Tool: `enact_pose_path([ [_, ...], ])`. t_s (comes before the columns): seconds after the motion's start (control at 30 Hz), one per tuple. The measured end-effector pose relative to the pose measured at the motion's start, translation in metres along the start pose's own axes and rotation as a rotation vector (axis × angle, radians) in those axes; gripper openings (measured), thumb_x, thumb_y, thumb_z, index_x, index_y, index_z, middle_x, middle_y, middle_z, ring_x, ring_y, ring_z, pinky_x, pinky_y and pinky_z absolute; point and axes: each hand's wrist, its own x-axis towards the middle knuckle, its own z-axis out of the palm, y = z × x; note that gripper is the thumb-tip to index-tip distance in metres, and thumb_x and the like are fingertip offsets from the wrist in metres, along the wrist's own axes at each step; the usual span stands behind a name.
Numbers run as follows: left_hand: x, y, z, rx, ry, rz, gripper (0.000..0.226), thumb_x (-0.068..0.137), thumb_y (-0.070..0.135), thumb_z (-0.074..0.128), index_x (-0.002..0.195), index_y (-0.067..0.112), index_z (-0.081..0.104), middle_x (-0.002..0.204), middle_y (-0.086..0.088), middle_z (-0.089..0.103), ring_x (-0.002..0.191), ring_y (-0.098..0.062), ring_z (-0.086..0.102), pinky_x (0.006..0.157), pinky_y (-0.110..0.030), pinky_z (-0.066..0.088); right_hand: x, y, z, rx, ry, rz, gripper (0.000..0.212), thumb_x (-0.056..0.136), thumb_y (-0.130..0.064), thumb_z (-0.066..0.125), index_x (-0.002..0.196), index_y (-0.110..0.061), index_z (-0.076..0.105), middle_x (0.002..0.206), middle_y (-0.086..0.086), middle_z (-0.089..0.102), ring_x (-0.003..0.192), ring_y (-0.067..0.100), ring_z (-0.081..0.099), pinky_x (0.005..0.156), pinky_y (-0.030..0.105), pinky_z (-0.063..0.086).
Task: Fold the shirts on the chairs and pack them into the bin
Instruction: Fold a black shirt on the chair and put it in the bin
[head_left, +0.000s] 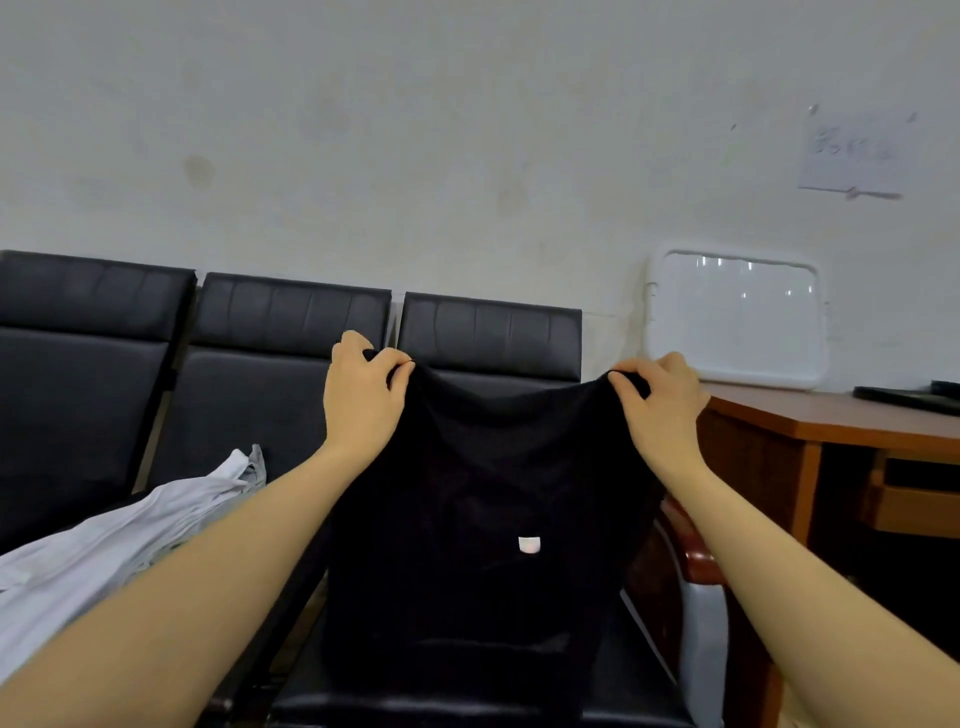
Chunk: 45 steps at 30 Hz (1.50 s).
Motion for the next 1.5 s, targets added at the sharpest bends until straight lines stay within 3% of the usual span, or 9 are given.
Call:
enact_pose_path([
  [0.23, 0.025, 0.029, -0.027, -0.067, 0.067, -0.007, 0.015, 0.088, 0.024, 0.064, 0.095, 0.012, 0.071, 0.101, -0.008, 0.044, 0.091, -0.022, 0.044, 0.066, -0.038, 0.046, 0.016, -0.023, -0.029, 0.027, 0.106, -0.061, 0.017, 0.094, -0.027, 0.055, 0.100, -0.019, 0.069, 0.095, -0.001, 0.042, 0.094, 0.013, 0.033, 0.084, 0.026, 0.017],
  [0.4, 0.023, 0.022, -0.028, -0.022, 0.057, 0.026, 0.014, 0.087, 0.023, 0.066, 0.091, 0.011, 0.071, 0.096, -0.005, 0.042, 0.083, -0.019, 0.044, 0.062, -0.034, 0.042, 0.019, -0.012, -0.034, -0.057, 0.064, -0.123, 0.014, 0.093, -0.025, 0.057, 0.096, -0.018, 0.069, 0.093, -0.002, 0.043, 0.092, 0.013, 0.035, 0.080, 0.024, 0.015],
  [0.53, -0.012, -0.011, -0.010, 0.046, -0.071, 0.033, 0.010, 0.084, 0.021, 0.069, 0.085, 0.010, 0.072, 0.093, -0.004, 0.042, 0.076, -0.018, 0.045, 0.054, -0.030, 0.037, -0.002, 0.020, -0.018, -0.123, -0.074, -0.107, 0.013, 0.091, -0.028, 0.059, 0.093, -0.020, 0.069, 0.091, -0.002, 0.046, 0.096, 0.022, 0.045, 0.078, 0.030, 0.019],
  [0.7, -0.090, -0.068, 0.020, 0.160, -0.348, 0.016, 0.012, 0.079, 0.015, 0.075, 0.077, 0.005, 0.070, 0.086, -0.005, 0.037, 0.080, -0.026, 0.045, 0.056, -0.033, 0.040, -0.059, 0.077, 0.026, -0.343, -0.480, -0.048, 0.033, 0.088, -0.055, 0.055, 0.104, -0.026, 0.061, 0.100, -0.005, 0.040, 0.107, 0.024, 0.041, 0.083, 0.034, 0.024],
  [0.8, -0.130, -0.089, 0.035, 0.166, -0.471, -0.033, 0.012, 0.080, 0.015, 0.074, 0.080, 0.004, 0.070, 0.088, -0.005, 0.036, 0.083, -0.025, 0.044, 0.058, -0.034, 0.041, -0.092, 0.105, 0.057, -0.409, -0.650, -0.025, 0.034, 0.088, -0.051, 0.058, 0.110, -0.024, 0.058, 0.108, -0.003, 0.044, 0.114, 0.024, 0.041, 0.089, 0.036, 0.028],
  [1.1, -0.199, -0.133, 0.092, 0.133, -0.664, -0.185, 0.013, 0.086, 0.019, 0.069, 0.088, 0.006, 0.072, 0.094, -0.002, 0.034, 0.090, -0.017, 0.038, 0.071, -0.034, 0.044, -0.144, 0.163, 0.137, -0.349, -0.704, 0.115, 0.020, 0.094, -0.032, 0.057, 0.106, -0.019, 0.065, 0.096, -0.005, 0.044, 0.108, 0.025, 0.044, 0.077, 0.032, 0.021],
  [1.27, -0.216, -0.155, 0.109, 0.076, -0.769, -0.203, 0.011, 0.085, 0.015, 0.069, 0.090, 0.005, 0.072, 0.095, -0.004, 0.036, 0.090, -0.016, 0.038, 0.085, -0.022, 0.033, -0.166, 0.187, 0.163, -0.314, -0.729, 0.174, 0.017, 0.094, -0.030, 0.056, 0.105, -0.018, 0.064, 0.096, -0.006, 0.045, 0.103, 0.022, 0.043, 0.081, 0.030, 0.019],
  [1.37, -0.227, -0.163, 0.109, 0.112, -0.860, -0.201, 0.010, 0.084, 0.013, 0.069, 0.092, 0.007, 0.071, 0.098, -0.007, 0.042, 0.087, -0.019, 0.047, 0.084, -0.032, 0.044, -0.181, 0.196, 0.172, -0.322, -0.787, 0.170, 0.020, 0.094, -0.030, 0.057, 0.107, -0.018, 0.064, 0.097, -0.007, 0.047, 0.100, 0.017, 0.043, 0.085, 0.030, 0.023],
  [1.5, -0.236, -0.167, 0.109, 0.298, -0.768, -0.117, 0.030, 0.072, 0.002, 0.077, 0.100, 0.007, 0.069, 0.105, -0.016, 0.055, 0.096, -0.037, 0.055, 0.080, -0.050, 0.044, -0.194, 0.198, 0.171, -0.432, -0.703, 0.096, 0.029, 0.088, -0.028, 0.066, 0.112, -0.013, 0.062, 0.111, 0.006, 0.053, 0.104, 0.028, 0.046, 0.091, 0.039, 0.032],
])
